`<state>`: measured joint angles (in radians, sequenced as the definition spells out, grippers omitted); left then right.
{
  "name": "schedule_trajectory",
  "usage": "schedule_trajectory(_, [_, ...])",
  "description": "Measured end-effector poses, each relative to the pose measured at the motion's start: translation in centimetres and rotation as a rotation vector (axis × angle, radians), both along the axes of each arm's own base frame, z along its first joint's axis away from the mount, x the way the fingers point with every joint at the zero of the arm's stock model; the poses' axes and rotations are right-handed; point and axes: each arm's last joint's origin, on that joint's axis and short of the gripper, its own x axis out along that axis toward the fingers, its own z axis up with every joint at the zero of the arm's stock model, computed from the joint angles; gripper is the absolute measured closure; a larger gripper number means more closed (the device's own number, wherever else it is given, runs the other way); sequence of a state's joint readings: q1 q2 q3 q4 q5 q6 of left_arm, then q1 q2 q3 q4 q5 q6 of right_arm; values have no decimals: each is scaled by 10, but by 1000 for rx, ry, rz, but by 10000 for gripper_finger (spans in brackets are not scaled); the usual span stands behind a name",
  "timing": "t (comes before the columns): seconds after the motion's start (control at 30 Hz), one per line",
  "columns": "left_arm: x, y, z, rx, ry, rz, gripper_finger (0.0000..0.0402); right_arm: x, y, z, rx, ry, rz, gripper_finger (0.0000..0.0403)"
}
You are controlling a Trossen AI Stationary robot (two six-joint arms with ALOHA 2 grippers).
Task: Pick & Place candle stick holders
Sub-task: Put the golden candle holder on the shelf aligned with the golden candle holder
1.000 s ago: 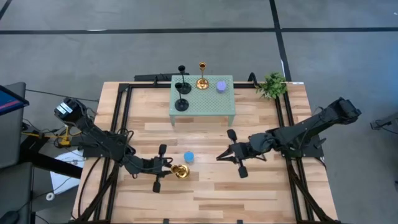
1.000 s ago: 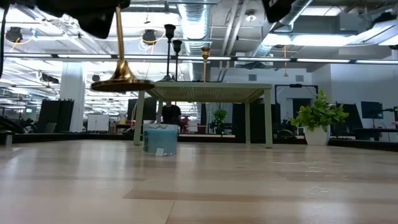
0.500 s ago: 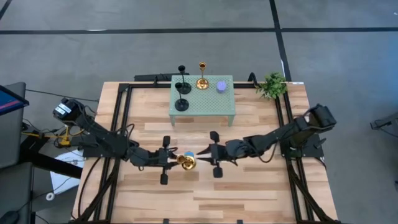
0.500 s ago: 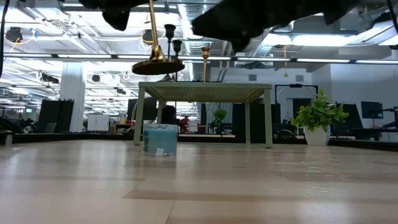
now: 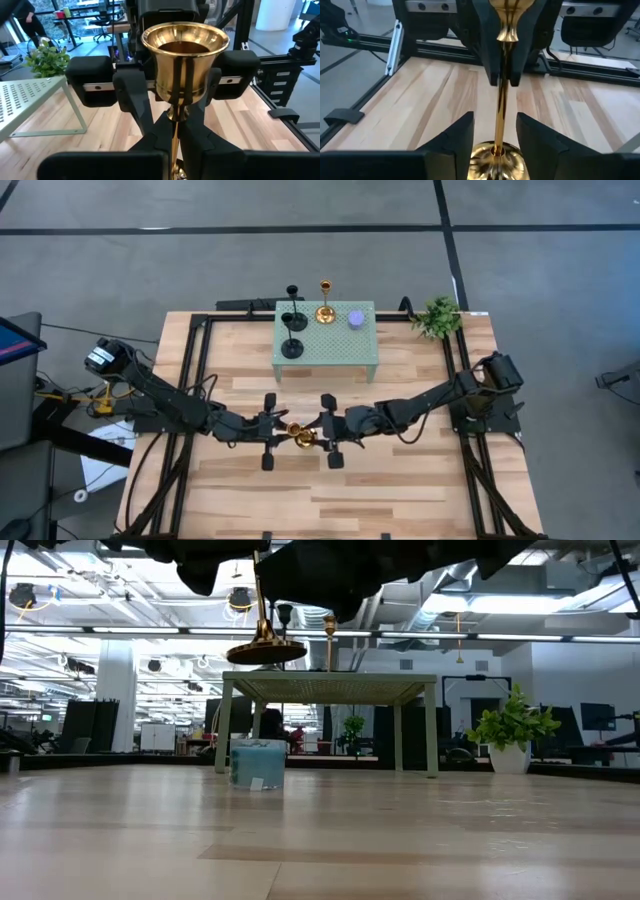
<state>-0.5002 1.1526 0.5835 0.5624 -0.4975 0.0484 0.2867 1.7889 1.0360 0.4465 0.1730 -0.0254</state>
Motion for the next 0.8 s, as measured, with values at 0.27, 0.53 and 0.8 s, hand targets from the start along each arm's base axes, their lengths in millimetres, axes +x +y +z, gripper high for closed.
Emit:
schedule_trajectory(0.27, [1,2,1,-4,-6,10,388,3,-4,5,12,-33,-1,285])
schedule_trajectory(0.53, [1,2,3,7,-30,10,388,3,-5,5,15,-33,6,346])
schedule_trajectory(0.8, [1,2,5,20,-45,8,388,3,-5,5,-14,-37,10,392])
